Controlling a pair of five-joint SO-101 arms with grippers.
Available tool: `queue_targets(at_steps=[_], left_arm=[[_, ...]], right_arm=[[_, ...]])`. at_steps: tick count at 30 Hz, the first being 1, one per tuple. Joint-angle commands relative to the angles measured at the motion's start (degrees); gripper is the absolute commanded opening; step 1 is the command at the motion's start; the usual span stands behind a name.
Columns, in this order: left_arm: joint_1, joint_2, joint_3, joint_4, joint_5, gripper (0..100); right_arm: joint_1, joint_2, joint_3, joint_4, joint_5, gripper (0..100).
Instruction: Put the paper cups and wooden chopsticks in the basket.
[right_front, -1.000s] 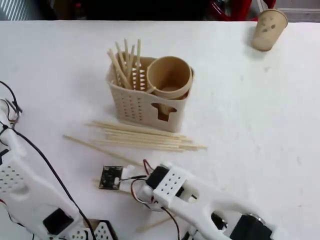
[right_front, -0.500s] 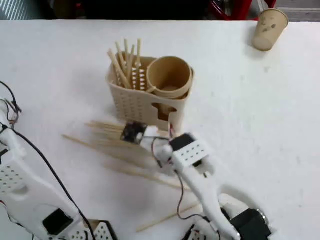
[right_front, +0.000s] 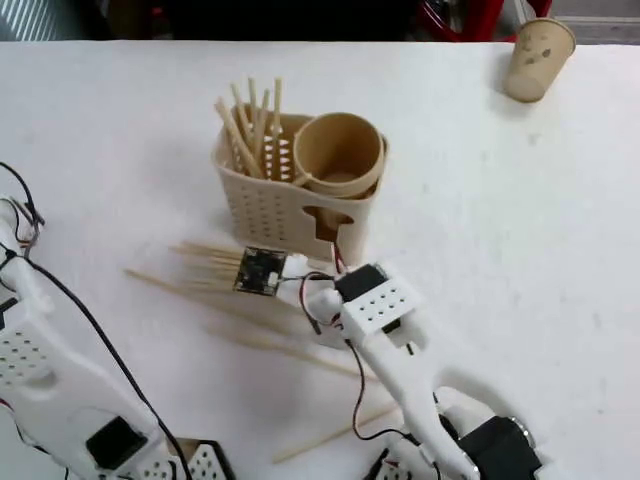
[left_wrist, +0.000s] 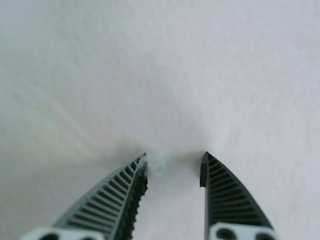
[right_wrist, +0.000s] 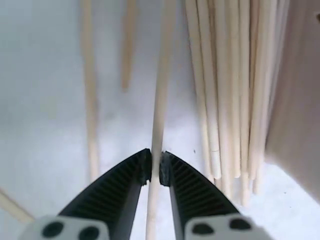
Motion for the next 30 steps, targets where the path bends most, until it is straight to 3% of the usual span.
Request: queue_targets(at_steps=[1,7,12,19,30], left_arm=[[-2.9,2.3,-1.8,-1.5,-0.6,18],[-2.8,2.3,-1.8,-1.4,-0.6,18],[-2.7,2.3,-1.8,-1.4,-0.6,18],[-2.7,2.3,-1.8,-1.5,-0.6,18],[-2.7,2.3,-1.8,-1.2,-0.6,18]], right_arm=[[-0.2,-0.1,-4.3,1.7,0.1,4.2],[-0.2,-0.1,-5.2,0.7,-1.3,11.9],[-0.3,0.0,-4.7,-4.6,-1.7,12.0],[-7.5,0.0,-0.4,-5.4,-1.8,12.3],[-7.4,1.0,4.1,-8.6,-1.8,12.2]])
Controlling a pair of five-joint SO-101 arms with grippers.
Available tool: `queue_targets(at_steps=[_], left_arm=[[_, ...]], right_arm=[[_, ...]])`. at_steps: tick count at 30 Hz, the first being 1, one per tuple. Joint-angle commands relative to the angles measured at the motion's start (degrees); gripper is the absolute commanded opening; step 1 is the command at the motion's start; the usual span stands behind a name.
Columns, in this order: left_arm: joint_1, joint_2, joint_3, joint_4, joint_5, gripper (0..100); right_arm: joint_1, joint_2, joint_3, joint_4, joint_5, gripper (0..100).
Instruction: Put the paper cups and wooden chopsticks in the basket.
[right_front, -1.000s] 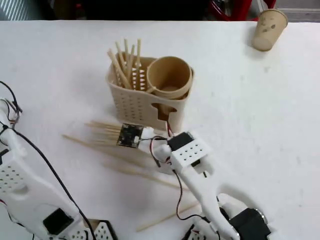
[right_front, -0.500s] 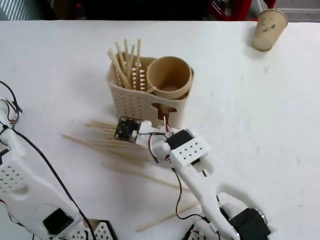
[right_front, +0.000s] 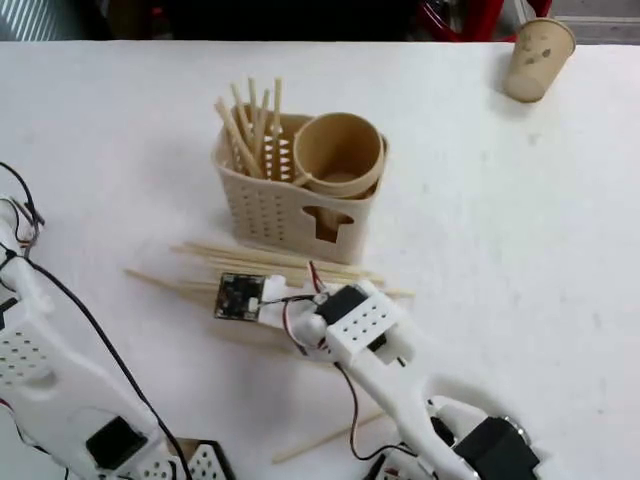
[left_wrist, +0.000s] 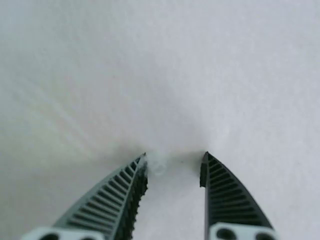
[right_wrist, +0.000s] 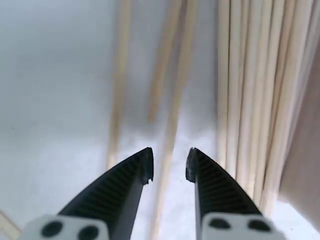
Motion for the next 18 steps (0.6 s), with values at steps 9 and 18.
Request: queue_targets(at_steps=[9,18], left_arm=[[-2.7,2.3,-1.8,-1.6,-0.6,18],[-2.6,2.3,-2.1,-1.6,-0.6,18]], right_arm=[[1.5,11.9,-5.3,-2.0,-0.6,7.9],[2.6,-5.1,-3.9,2.8,-8.4,1.9]])
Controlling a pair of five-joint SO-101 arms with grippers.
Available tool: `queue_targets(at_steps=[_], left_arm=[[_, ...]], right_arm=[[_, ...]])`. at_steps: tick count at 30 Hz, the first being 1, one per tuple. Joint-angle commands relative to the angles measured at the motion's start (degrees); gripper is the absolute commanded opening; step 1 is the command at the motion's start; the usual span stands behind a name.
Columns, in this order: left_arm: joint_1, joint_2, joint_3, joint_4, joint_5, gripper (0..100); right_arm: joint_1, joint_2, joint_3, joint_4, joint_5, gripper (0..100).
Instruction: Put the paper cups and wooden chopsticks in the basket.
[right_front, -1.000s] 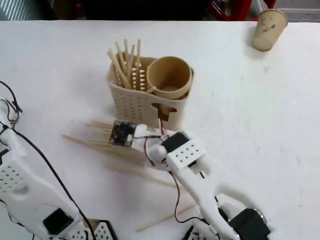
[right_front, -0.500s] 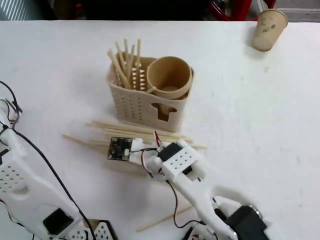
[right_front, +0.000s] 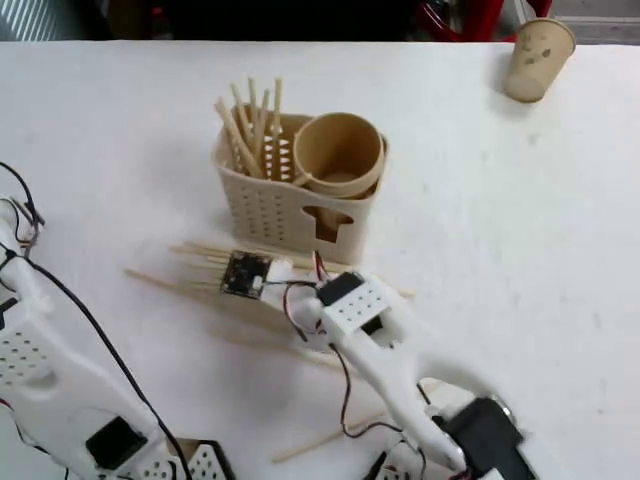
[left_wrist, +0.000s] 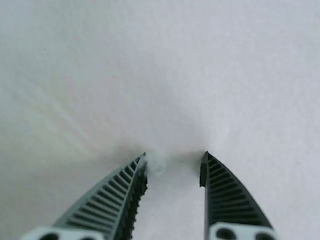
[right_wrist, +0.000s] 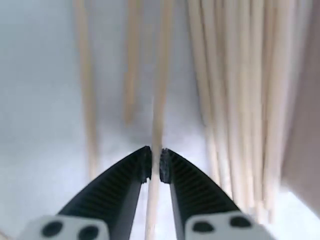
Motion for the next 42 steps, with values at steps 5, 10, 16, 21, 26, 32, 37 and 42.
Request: queue_targets(at_steps=[5,10,16,21,26,32,37,42], left_arm=[[-2.6,2.3,-2.1,-1.6,-0.6,18],[-2.0,2.3,-1.8,-1.6,-0.6,18],[-1.0,3.0,-1.7,-1.2,-0.4,18],[-0.9,5.7,-3.5,-2.3,-0.5,18],[-1.2,6.9,-5.4,-2.0,-0.5,18],[-0.8,7.1,-5.3,-2.0,-0.5,18],[-0.8,7.1,-5.3,-2.2,-0.4,18],[-0.8,7.1,-5.3,-2.3,-0.5,18]], right_arm=[[-3.5,-35.6,-2.8,11.1,-9.8,1.9],[-3.7,-47.5,-16.5,12.0,-10.6,1.9],[-3.7,-40.0,-29.5,-5.1,-19.0,1.9],[-3.8,-27.4,-32.9,-18.6,-19.2,1.9],[-3.6,-13.6,-36.8,-24.8,-19.3,2.0],[-2.7,-1.7,-44.0,-26.9,-19.0,2.1],[0.8,3.5,-44.7,-26.9,-19.4,2.2],[3.6,4.4,-43.5,-26.2,-19.5,2.2]])
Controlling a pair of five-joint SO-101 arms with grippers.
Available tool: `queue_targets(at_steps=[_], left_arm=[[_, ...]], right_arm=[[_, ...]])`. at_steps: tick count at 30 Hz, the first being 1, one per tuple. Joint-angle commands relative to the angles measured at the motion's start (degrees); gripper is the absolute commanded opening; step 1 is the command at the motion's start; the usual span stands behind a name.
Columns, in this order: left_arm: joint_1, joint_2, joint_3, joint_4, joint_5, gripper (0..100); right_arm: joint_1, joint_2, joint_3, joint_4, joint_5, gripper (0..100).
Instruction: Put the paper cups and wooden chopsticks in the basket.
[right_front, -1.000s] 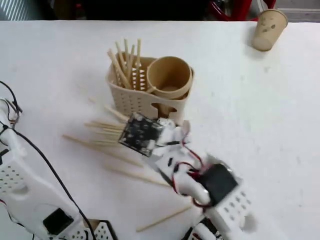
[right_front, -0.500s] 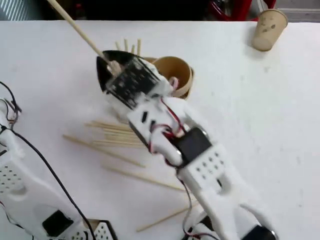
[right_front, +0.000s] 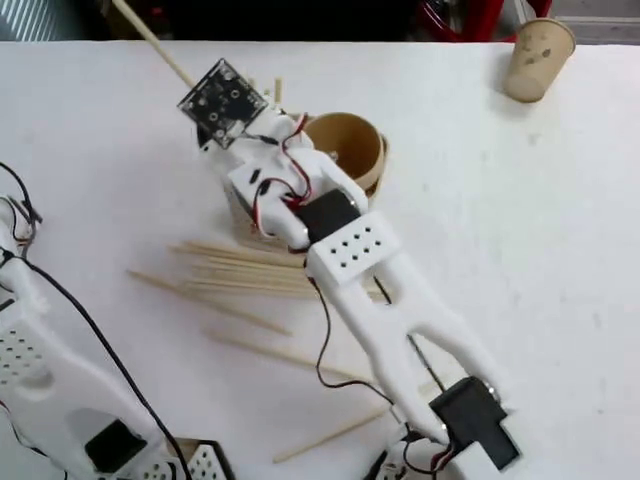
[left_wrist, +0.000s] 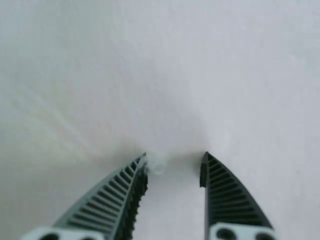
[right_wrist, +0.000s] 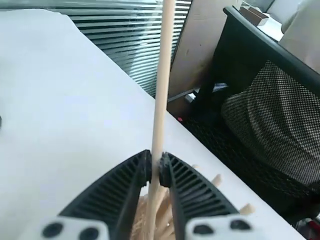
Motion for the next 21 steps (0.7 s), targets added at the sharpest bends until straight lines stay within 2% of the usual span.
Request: queue_targets(at_steps=[1,3,8,10,13,15,17,19,21], left_arm=[[-0.8,2.6,-1.1,-2.3,-0.5,18],[-0.8,2.6,-1.2,-2.4,-0.5,18],[-0.8,2.6,-1.2,-2.4,-0.5,18],[-0.8,2.6,-1.2,-2.3,-0.5,18],[-0.8,2.6,-1.2,-2.2,-0.5,18],[-0.8,2.6,-1.2,-2.3,-0.5,18],[-0.9,2.6,-1.2,-2.4,-0.5,18],[-1.1,2.6,-1.2,-2.4,-0.6,18],[-1.1,2.6,-1.2,-2.4,-0.6,18]], right_arm=[[2.3,-1.6,-1.2,-0.8,-0.6,2.3],[2.4,-3.6,1.9,-0.4,-0.6,5.7],[2.2,-10.2,11.5,-0.6,-0.6,22.1],[2.5,-12.6,13.2,-0.3,-0.6,22.0],[2.4,-16.8,14.5,0.5,-0.6,15.5],[2.2,-21.4,15.2,5.3,-0.4,7.5],[2.2,-26.1,15.0,15.9,0.0,1.0],[1.5,-29.2,14.9,26.3,1.4,4.8],[-0.3,-29.5,14.9,33.8,6.3,9.0]])
